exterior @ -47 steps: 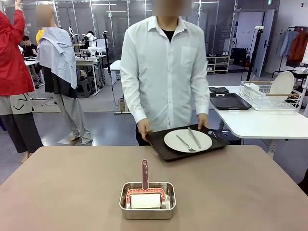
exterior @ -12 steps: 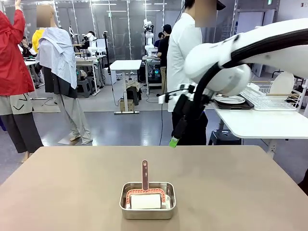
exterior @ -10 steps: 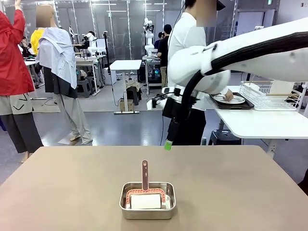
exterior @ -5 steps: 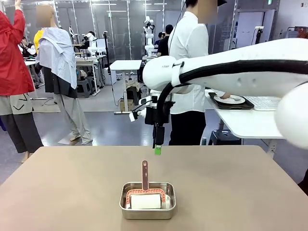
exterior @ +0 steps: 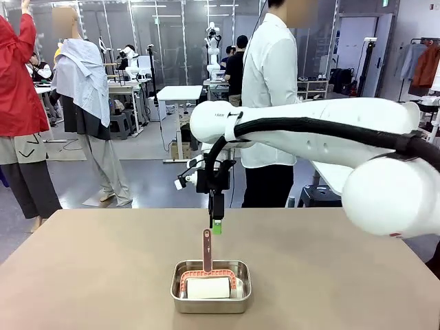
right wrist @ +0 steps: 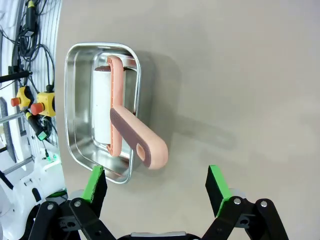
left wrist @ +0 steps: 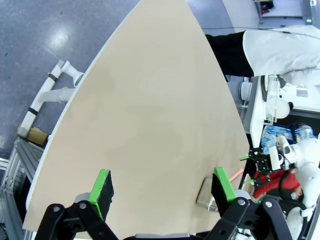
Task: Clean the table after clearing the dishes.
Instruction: When the right (or left) Handle tray is removed, use the right hand (or left hand) to clean the right (or left) side of the table with the Lint Roller.
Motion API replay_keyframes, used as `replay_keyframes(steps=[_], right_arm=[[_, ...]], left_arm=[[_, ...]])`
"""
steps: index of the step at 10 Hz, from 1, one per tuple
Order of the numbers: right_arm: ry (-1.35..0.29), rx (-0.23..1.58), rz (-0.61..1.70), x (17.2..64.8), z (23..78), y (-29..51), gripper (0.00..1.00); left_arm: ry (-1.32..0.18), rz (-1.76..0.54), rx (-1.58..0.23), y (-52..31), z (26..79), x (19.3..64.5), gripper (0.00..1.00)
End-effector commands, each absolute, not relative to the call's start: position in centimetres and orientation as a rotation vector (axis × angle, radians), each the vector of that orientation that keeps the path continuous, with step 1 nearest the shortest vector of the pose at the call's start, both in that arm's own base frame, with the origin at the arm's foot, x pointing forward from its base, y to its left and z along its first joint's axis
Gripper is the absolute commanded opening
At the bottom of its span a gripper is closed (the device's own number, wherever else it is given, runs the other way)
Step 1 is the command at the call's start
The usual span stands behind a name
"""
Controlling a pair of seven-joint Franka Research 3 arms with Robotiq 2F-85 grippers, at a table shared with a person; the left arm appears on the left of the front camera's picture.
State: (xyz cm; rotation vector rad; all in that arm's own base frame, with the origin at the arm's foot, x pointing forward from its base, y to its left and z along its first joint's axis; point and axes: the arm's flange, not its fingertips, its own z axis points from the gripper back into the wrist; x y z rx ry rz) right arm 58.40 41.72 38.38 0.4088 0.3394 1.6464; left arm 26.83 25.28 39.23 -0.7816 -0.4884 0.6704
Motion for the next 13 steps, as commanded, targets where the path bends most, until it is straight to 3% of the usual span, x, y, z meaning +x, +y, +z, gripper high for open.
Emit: replay_keyframes(steps=[1, 9, 12, 13], right_arm=[[0.408, 0.452, 1.637, 59.9, 38.4, 44.5, 1.00], [0.557, 0.563, 1.609, 59.3, 35.3, 46.7, 1.00], [0.593, 0.545, 1.609, 59.1, 35.0, 47.0, 0.08], [0.621, 0.540, 1.601, 59.0, 34.9, 46.9, 0.00]], left_arm=[[-0.490, 0.669, -0.775, 25.5, 39.5, 26.8, 1.00], [-0.490, 0.669, -0.775, 25.5, 39.5, 26.8, 1.00], [-0.490, 0.669, -0.775, 25.5, 39.5, 26.8, 1.00], [-0.490, 0.669, -0.775, 25.5, 39.5, 26.8, 1.00]])
